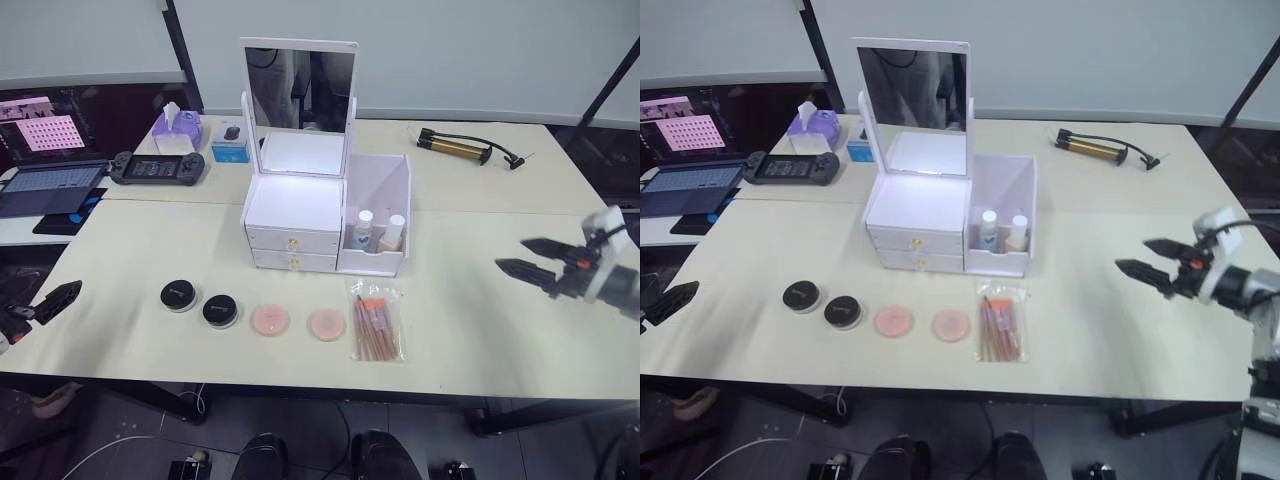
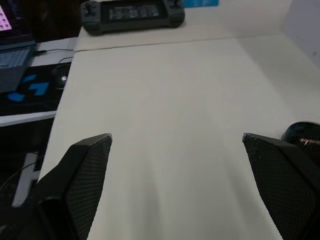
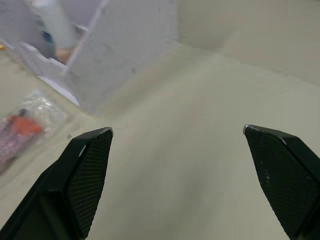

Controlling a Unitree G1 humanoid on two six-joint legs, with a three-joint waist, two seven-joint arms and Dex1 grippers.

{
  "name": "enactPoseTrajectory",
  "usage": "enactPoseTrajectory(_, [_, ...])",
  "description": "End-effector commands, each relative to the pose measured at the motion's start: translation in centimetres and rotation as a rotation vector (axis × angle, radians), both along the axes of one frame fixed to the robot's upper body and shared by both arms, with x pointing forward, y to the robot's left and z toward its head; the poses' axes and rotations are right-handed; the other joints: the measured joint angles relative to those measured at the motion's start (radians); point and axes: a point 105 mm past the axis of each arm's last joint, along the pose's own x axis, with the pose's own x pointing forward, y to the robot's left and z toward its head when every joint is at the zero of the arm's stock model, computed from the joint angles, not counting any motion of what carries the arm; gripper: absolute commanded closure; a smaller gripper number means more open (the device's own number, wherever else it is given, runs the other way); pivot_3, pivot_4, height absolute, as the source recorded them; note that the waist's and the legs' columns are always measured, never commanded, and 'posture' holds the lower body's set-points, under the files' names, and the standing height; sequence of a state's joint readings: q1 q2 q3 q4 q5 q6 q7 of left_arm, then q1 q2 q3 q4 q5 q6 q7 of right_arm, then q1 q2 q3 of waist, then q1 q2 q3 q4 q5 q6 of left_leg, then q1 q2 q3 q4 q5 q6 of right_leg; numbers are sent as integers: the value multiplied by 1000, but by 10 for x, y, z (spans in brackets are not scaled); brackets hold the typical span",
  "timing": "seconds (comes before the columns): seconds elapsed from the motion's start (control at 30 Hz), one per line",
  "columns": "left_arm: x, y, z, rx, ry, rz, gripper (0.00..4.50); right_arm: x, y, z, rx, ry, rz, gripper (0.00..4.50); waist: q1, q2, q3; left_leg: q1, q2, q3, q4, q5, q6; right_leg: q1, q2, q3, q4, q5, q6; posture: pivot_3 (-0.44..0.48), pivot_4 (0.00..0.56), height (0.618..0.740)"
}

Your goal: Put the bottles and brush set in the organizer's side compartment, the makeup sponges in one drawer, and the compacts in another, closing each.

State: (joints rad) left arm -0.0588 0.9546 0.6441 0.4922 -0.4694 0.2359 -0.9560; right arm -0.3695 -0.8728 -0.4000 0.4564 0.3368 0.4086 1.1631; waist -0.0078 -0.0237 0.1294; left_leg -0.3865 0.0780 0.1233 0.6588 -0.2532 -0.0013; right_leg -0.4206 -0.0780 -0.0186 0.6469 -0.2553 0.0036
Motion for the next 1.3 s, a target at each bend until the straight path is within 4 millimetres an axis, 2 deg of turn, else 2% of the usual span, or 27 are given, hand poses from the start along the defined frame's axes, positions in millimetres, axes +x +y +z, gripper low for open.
enactPoseTrajectory(0.03, [6, 3, 17, 29, -38, -20, 0, -2, -8, 9, -38, -60, -25, 36, -3, 0, 0, 0, 0, 0, 0, 0, 0, 0, 0, 0, 0, 0, 0, 0, 150, 706])
enactPoseTrajectory(0.17, [13, -7, 21, 26, -39, -72, 0, 0, -3, 16, -40, -75, 1, 36, -10, 0, 0, 0, 1, 0, 0, 0, 0, 0, 1, 1, 0, 0, 0, 0, 150, 706])
enactPoseTrajectory(0.3, [33, -29, 45, 62, -99, -158, 0, -2, 9, 25, -10, -40, 50, 36, -6, 0, 0, 0, 1, 0, 0, 0, 0, 0, 2, 1, 1, 0, 0, 0, 150, 706])
enactPoseTrajectory(0.37, [45, -60, 57, 113, -97, -297, 0, -4, 21, 33, 7, -15, 101, 36, 0, 0, 0, 0, 1, 0, 1, 0, 0, 0, 1, 0, 1, 0, 0, 0, 150, 706])
enactPoseTrajectory(0.4, [50, -83, 64, 142, -88, -400, 0, -5, 32, 39, 8, -9, 141, 36, 4, 0, 0, -1, 0, 0, 1, 0, 0, 0, 1, 0, 1, 0, 0, 0, 150, 706])
enactPoseTrajectory(0.47, [54, -111, 74, 157, -83, -528, 0, -5, 46, 47, 15, -4, 181, 36, 8, 0, 0, -2, 0, 0, 2, 0, 0, 0, 1, 0, 0, 0, 1, 0, 150, 706])
enactPoseTrajectory(0.5, [54, -119, 77, 152, -85, -563, 0, -5, 51, 50, 19, -3, 188, 36, 8, 0, 0, -1, 0, 0, 2, 0, 0, 0, 1, 1, 0, 0, 1, 0, 150, 706])
enactPoseTrajectory(0.57, [53, -155, 85, 101, -44, -707, 0, -6, 74, 55, -4, -6, 225, 36, 7, 0, 0, -1, 0, -1, 1, 0, 0, 0, 2, 1, 0, 0, 1, 0, 150, 706])
enactPoseTrajectory(0.7, [39, -213, 81, 67, 69, -956, 0, -20, 115, 59, -70, -44, 294, 36, 6, 0, 0, -2, 0, -2, 1, 0, 0, -1, 3, 2, 1, 0, 1, 0, 150, 706])
enactPoseTrajectory(0.8, [23, -240, 68, 94, 176, -1101, 0, -25, 133, 60, -51, -49, 306, 36, 4, 0, 0, -2, -1, -2, 1, 0, 0, 0, 3, 3, 0, 0, 1, 0, 150, 706])
enactPoseTrajectory(0.87, [19, -258, 60, 103, 200, -1165, 403, -32, 144, 58, 32, 23, 339, 0, 5, 0, 0, -1, -1, -2, 1, 0, 0, 0, 3, 3, 0, 0, 1, 0, 150, 706])
enactPoseTrajectory(0.93, [16, -276, 54, 103, 199, -1238, 907, -41, 150, 41, 128, 259, 345, 0, 7, 0, 0, -1, -1, -2, 1, 0, 0, 0, 3, 3, 0, 0, 1, 0, 150, 706])
enactPoseTrajectory(1.03, [20, -294, 50, 115, 172, -1297, 1880, -48, 155, 21, 177, 459, 317, 0, 16, -3, -1, -2, -2, -4, 2, 0, 0, 1, 3, 3, 0, 0, 1, 0, 150, 706])
enactPoseTrajectory(1.2, [23, -323, 27, 219, 175, -1400, 3466, -50, 156, -4, 199, 638, 274, 0, 21, -4, -1, -2, -3, -4, 2, 0, 1, 1, 2, 3, 0, 0, 1, 0, 150, 706])
enactPoseTrajectory(1.3, [36, -345, 16, 232, 195, -1394, 4440, -42, 159, -15, 232, 673, 237, 0, 20, -4, -1, -3, -4, -5, 2, 0, 2, 1, 2, 3, -1, 0, 1, 0, 150, 706])
